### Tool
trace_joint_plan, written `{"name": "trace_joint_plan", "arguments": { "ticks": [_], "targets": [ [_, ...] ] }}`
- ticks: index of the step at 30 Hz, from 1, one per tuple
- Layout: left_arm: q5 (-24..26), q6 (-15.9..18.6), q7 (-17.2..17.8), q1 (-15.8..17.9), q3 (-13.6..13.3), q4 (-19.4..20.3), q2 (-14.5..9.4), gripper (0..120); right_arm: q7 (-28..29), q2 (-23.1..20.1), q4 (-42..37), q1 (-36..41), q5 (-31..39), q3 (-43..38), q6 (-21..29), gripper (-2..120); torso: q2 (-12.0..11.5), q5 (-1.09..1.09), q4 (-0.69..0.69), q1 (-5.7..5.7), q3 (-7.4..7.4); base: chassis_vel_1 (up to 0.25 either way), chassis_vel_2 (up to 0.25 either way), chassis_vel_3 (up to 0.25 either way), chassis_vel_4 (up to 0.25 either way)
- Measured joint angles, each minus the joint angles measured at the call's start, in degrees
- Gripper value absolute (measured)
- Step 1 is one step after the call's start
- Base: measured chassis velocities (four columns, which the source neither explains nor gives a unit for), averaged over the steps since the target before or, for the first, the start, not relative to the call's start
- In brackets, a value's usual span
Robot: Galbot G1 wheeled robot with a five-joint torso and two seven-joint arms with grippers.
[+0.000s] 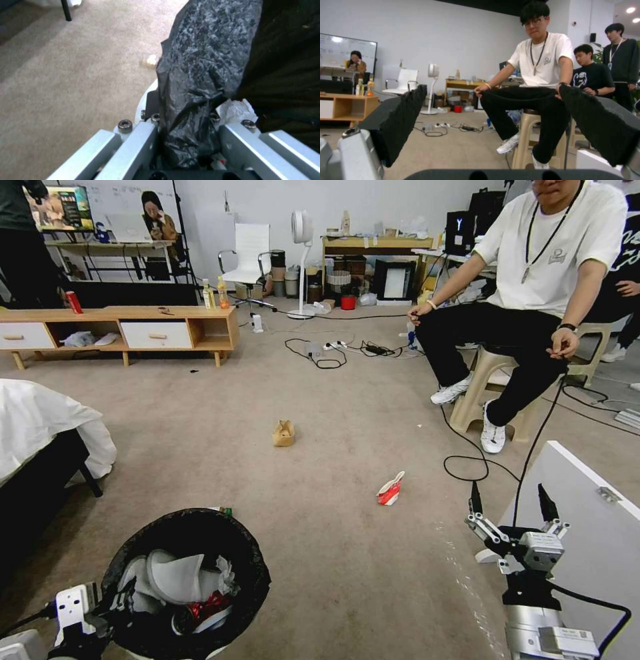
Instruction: Pick up the trash bin and place the garbage on the floor into it.
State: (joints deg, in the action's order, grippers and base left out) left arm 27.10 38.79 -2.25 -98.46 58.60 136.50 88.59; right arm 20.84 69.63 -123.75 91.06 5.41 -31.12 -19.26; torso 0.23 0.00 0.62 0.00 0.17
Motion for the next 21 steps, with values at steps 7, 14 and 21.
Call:
{"name": "trace_joint_plan", "arguments": {
  "ticks": [7,14,21],
  "targets": [
    [0.78,0.35,0.87,0.18,0.87,-0.22,-0.16,5,0.00,-0.17,0.30,-0.49,0.12,0.07,0.00,100,0.00,0.02,-0.01,0.00,0.01,-0.190,0.199,0.206,-0.196],
    [1.26,0.46,1.13,0.23,1.39,-0.40,-0.31,5,-0.02,-0.04,0.56,-0.68,0.11,0.40,0.04,100,-0.01,-0.01,0.00,-0.01,0.02,-0.252,0.255,0.250,-0.255],
    [1.51,0.51,1.32,0.45,1.46,-0.38,-0.32,5,-0.06,0.05,0.75,-0.59,0.00,0.45,-0.04,100,-0.01,0.01,0.00,-0.01,0.02,-0.251,0.247,0.237,-0.254]
  ]
}}
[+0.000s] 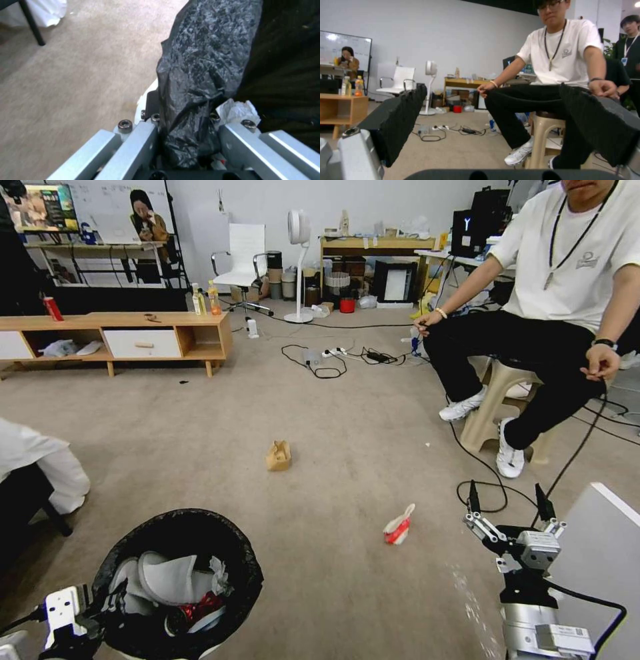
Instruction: Pick up the trash bin and place the garbage on the floor into it.
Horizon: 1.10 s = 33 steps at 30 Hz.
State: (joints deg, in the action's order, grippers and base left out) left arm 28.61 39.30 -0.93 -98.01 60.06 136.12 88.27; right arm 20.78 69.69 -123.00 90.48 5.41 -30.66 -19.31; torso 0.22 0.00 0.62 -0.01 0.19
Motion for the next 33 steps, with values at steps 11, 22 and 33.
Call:
{"name": "trace_joint_plan", "arguments": {
  "ticks": [11,22,33],
  "targets": [
    [0.42,0.03,0.28,-0.12,0.00,0.42,0.00,5,-0.05,0.37,0.06,0.43,-0.74,0.15,-1.13,100,0.00,0.00,0.00,0.00,0.00,-0.243,0.243,0.253,-0.243],
    [4.77,0.42,5.20,1.29,1.04,1.03,-0.79,5,-0.80,0.22,-0.22,0.80,-0.43,1.16,-1.49,100,0.01,0.00,0.00,0.00,-0.02,-0.062,0.045,0.058,-0.057],
    [7.15,0.29,9.22,2.32,1.72,0.49,-1.01,5,-0.85,-0.30,0.14,0.72,-0.30,1.18,-1.49,100,0.01,-0.01,0.00,0.00,-0.01,0.000,0.000,0.000,0.000]
  ]
}}
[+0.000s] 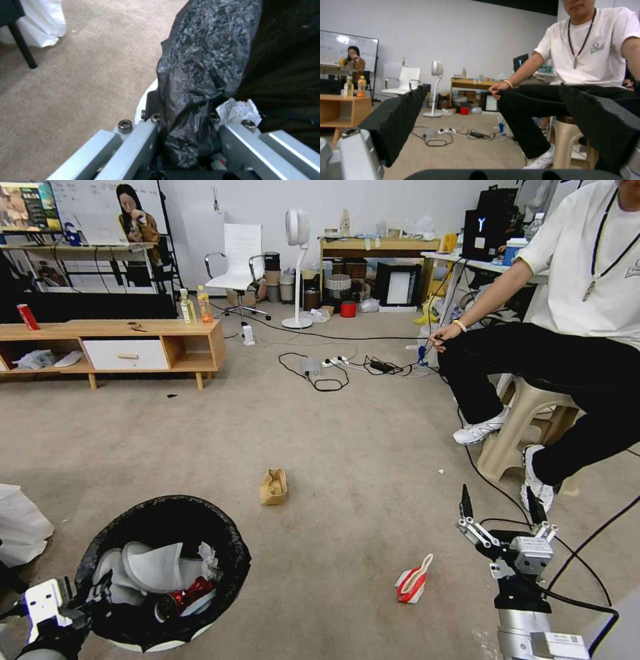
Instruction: Pick up the trash bin and place the garbage on the floor into it.
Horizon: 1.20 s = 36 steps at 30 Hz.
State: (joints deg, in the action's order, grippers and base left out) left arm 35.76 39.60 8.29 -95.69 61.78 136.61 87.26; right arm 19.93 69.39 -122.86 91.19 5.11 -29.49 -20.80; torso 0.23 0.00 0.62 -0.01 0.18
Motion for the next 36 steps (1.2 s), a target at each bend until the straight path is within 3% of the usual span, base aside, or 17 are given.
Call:
{"name": "trace_joint_plan", "arguments": {
  "ticks": [12,36],
  "targets": [
    [3.91,-2.29,6.31,1.66,0.48,-0.41,-0.16,5,-0.23,-0.44,0.58,-0.23,0.05,0.53,-0.07,100,0.00,0.00,0.00,0.00,0.01,0.000,0.000,0.000,0.000],
    [9.46,-4.12,10.68,4.80,3.00,-2.40,-2.00,5,-0.91,-0.32,0.85,0.45,0.00,0.57,0.02,100,0.00,0.00,0.00,0.00,0.01,0.000,0.000,0.000,0.000]
  ]
}}
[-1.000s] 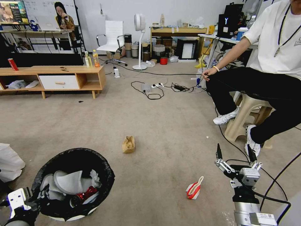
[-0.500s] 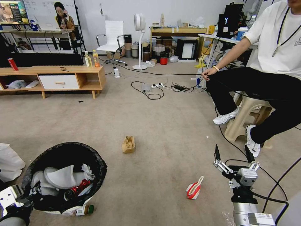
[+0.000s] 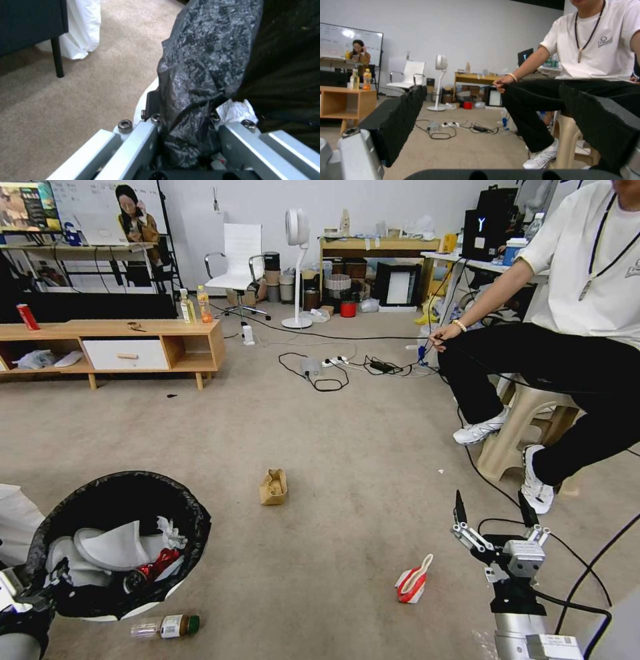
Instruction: Pick up the trash bin and place the garbage on the floor into it.
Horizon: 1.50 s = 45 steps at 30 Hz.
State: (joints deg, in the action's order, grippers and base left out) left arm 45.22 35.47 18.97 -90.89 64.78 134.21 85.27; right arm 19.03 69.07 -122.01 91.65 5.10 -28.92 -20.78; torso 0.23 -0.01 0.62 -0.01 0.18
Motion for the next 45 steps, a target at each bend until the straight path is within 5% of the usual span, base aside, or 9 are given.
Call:
{"name": "trace_joint_plan", "arguments": {
  "ticks": [45],
  "targets": [
    [1.17,0.87,-0.42,-0.37,2.97,0.36,-0.48,5,-0.29,-1.97,1.88,-2.83,1.27,1.26,0.61,100,0.00,0.01,0.00,0.00,0.00,0.000,0.000,0.000,0.000]
  ]
}}
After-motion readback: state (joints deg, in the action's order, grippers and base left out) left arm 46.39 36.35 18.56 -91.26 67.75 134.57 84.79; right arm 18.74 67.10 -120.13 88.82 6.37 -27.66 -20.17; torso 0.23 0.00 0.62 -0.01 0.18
